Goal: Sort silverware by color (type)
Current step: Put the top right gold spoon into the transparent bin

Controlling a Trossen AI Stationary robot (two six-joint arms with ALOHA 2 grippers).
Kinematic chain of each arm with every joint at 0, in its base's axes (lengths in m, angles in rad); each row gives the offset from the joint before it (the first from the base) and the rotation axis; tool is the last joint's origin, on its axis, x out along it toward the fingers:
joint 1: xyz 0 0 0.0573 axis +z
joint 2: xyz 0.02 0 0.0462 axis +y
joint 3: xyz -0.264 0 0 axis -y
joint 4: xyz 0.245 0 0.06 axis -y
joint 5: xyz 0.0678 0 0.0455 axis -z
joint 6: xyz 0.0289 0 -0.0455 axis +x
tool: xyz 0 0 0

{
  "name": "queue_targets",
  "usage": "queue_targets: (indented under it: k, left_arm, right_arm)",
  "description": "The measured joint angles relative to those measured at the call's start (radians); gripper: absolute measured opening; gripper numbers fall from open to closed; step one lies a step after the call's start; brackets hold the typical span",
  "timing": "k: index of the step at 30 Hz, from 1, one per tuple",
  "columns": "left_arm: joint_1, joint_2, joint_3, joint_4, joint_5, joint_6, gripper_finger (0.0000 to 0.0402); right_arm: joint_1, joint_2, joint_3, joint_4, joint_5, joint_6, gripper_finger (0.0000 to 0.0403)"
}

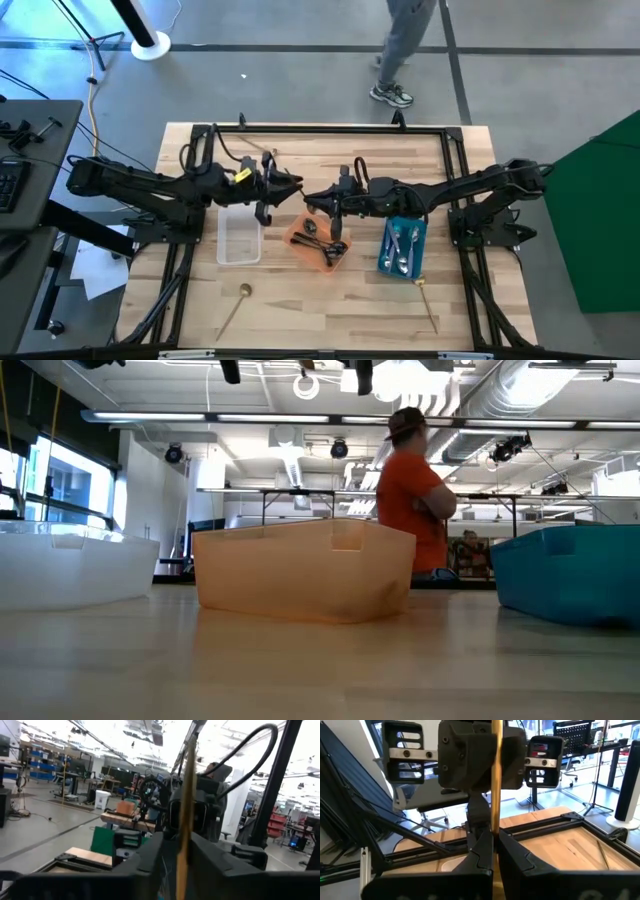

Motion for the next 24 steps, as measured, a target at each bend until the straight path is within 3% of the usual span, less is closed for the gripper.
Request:
queue_targets:
  k: [4, 14, 18, 24]
  left_arm:
    - [0.000, 0.000, 0.000, -0.015, 0.000, -0.001, 0.0014]
    - [0.006, -0.001, 0.000, -0.020, -0.015, -0.004, 0.0007]
    - [0.011, -0.004, 0.000, -0.031, -0.017, -0.003, 0.0006]
    - [0.032, -0.049, 0.000, -0.127, -0.038, 0.000, 0.0006]
  right_arm:
    - [-0.001, 0.000, -0.001, -0.002, 0.001, 0.000, 0.0000]
    - [-0.001, 0.000, -0.001, -0.002, 0.003, 0.000, 0.0016]
    - [-0.001, -0.011, -0.001, -0.024, 0.008, 0.016, 0.0054]
    - [-0.004, -0.071, -0.001, -0.117, 0.051, 0.000, 0.0152]
